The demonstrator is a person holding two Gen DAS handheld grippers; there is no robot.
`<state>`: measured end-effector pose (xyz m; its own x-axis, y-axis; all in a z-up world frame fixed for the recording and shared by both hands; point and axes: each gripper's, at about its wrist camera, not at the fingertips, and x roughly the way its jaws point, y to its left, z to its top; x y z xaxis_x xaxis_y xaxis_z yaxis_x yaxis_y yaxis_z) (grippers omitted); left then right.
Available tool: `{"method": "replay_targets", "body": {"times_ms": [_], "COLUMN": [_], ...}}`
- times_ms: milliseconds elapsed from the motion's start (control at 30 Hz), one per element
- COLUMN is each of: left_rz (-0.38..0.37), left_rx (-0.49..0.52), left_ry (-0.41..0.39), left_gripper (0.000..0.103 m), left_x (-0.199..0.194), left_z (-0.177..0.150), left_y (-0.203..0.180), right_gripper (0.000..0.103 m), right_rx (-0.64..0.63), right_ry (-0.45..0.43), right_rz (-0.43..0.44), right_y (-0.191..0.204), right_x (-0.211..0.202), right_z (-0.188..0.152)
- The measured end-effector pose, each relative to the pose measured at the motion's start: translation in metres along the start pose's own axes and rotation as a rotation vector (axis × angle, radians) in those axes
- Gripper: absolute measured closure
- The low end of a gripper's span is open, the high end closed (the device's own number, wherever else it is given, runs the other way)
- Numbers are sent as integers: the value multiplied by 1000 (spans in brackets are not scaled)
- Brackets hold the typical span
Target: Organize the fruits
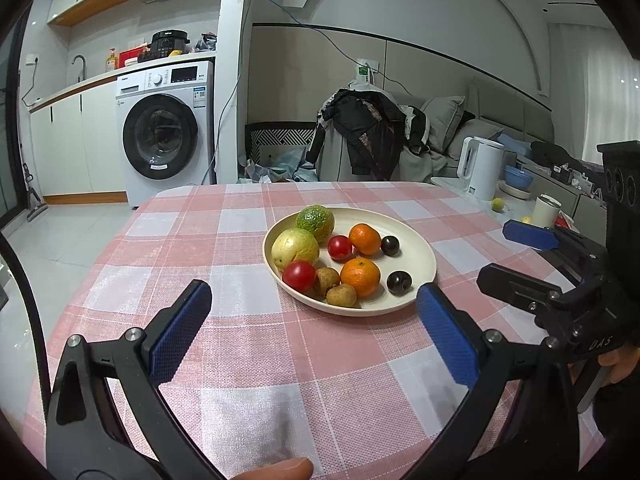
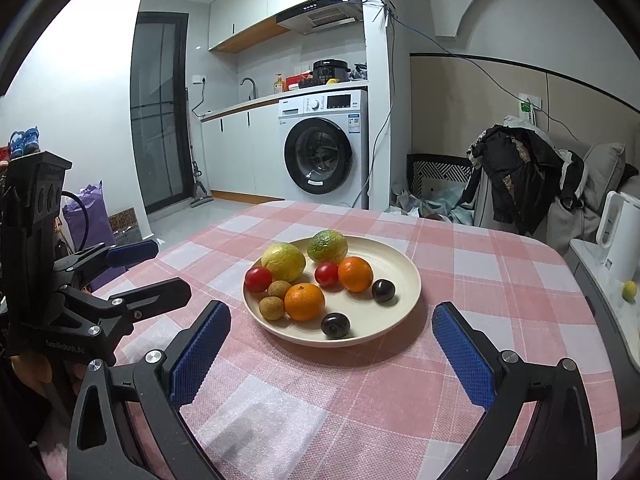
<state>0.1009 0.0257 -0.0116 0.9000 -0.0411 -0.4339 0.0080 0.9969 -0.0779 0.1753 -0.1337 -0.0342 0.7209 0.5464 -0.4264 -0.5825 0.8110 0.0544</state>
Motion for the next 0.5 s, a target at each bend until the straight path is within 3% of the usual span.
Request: {"method": "replay_targets", "body": {"times_ms": [500], "left_rz": [-1], "left_rx": [0], "left_ry": [-1], "left_gripper": [1], "left_x": [1], "left_z": [0], "left_y": [0], "right_gripper": [0], "right_rx": [3], "right_ry": [1], "right_rz": [0], "right_y": [0], "right_x": [0], "right_z": [0]}}
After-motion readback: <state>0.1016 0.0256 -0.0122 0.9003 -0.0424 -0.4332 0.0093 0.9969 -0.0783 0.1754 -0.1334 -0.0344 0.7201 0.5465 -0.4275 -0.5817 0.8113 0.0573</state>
